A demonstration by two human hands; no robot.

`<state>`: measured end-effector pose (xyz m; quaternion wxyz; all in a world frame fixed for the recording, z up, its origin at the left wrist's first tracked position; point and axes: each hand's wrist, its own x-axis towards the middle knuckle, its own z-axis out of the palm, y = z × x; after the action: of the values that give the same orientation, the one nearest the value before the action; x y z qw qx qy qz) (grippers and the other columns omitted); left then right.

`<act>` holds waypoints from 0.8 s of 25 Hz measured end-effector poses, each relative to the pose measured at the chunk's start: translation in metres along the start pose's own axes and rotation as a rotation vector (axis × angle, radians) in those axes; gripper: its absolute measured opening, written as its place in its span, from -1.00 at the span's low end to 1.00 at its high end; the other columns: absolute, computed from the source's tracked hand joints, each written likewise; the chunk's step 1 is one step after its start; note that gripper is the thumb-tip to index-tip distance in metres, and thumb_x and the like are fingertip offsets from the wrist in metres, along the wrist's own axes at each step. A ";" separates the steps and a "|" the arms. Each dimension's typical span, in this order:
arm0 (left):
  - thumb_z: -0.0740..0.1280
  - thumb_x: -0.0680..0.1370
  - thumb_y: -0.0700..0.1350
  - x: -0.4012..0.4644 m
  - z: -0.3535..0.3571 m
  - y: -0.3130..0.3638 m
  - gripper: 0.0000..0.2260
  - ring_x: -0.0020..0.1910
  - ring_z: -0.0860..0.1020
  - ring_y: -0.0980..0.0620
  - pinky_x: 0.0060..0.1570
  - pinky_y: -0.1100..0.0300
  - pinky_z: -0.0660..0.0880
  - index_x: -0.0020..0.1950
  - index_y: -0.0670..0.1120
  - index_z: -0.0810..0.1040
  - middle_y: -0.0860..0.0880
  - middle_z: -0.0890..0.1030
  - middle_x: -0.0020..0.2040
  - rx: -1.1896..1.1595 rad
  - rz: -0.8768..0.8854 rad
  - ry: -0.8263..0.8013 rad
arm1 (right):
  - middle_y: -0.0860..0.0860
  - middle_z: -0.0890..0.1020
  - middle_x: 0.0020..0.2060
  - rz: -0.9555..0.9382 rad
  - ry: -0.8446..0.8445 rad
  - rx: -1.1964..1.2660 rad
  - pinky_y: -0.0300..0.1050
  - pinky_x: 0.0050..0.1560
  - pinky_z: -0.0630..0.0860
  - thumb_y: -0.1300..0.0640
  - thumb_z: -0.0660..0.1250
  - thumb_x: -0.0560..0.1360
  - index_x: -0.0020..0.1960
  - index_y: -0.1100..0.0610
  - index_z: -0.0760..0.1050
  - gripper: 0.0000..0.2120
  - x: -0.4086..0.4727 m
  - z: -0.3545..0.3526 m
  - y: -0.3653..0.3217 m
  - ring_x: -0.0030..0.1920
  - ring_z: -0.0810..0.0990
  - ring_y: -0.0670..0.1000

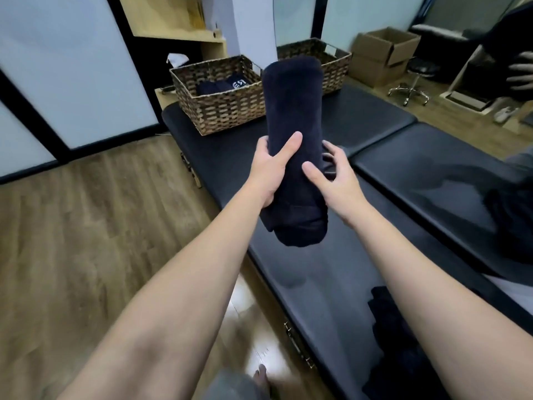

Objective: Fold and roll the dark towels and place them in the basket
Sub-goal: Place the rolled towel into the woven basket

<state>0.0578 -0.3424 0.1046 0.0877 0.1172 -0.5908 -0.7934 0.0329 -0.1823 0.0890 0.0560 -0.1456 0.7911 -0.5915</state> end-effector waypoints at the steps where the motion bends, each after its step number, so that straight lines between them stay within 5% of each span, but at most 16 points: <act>1: 0.56 0.38 0.18 0.001 0.000 0.011 -0.42 0.11 0.69 -0.01 0.20 -0.10 0.60 0.27 -0.05 0.46 -0.02 0.70 0.14 -0.003 0.019 -0.014 | -0.09 0.43 0.42 -0.035 -0.024 -0.009 -0.10 0.28 0.49 -0.39 0.45 0.33 0.53 -0.12 0.25 -0.12 -0.002 0.002 -0.009 0.32 0.51 -0.12; 6: 0.59 0.32 0.15 0.019 -0.002 0.045 -0.29 0.17 0.67 -0.10 0.21 -0.11 0.59 0.35 -0.12 0.44 -0.12 0.68 0.20 -0.091 0.025 -0.178 | 0.01 0.61 0.29 0.138 0.018 0.296 0.06 0.34 0.52 -0.48 0.53 0.15 0.55 0.12 0.26 0.18 0.027 0.002 -0.044 0.25 0.62 -0.01; 9: 0.58 0.31 0.17 0.042 -0.019 0.067 -0.30 0.15 0.67 -0.09 0.21 -0.11 0.59 0.34 -0.10 0.46 -0.10 0.69 0.19 -0.102 0.032 -0.210 | 0.09 0.71 0.13 0.120 0.020 0.351 0.10 0.26 0.57 -0.36 0.54 0.22 0.32 0.20 0.53 -0.13 0.045 0.020 -0.070 0.17 0.68 0.09; 14: 0.56 0.41 0.11 0.082 -0.074 0.092 -0.42 0.12 0.69 -0.05 0.19 -0.10 0.61 0.30 -0.07 0.44 -0.08 0.67 0.19 -0.111 0.063 -0.200 | 0.03 0.72 0.04 0.013 0.199 0.258 0.08 0.13 0.63 -0.23 0.50 0.39 0.17 0.12 0.57 -0.48 0.078 0.088 -0.103 0.06 0.70 0.01; 17: 0.57 0.36 0.16 0.096 -0.106 0.097 -0.41 0.12 0.68 -0.02 0.19 -0.08 0.60 0.25 -0.03 0.42 -0.05 0.67 0.17 -0.071 0.055 -0.183 | -0.02 0.57 0.20 -0.060 0.202 0.022 -0.24 0.06 0.53 -0.38 0.47 0.21 0.28 0.04 0.41 -0.21 0.087 0.128 -0.111 0.14 0.60 -0.13; 20: 0.57 0.38 0.16 0.112 -0.141 0.107 -0.39 0.13 0.68 -0.01 0.16 -0.05 0.62 0.30 0.00 0.40 -0.03 0.66 0.21 -0.075 0.024 -0.196 | -0.03 0.46 0.26 -0.108 0.164 -0.141 -0.18 0.13 0.47 -0.42 0.46 0.15 0.33 0.01 0.33 -0.10 0.106 0.157 -0.119 0.18 0.53 -0.13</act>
<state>-0.0087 -0.5339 0.1594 0.0435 0.0286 -0.5680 -0.8214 -0.0070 -0.3892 0.1650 -0.0513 -0.1425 0.8237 -0.5464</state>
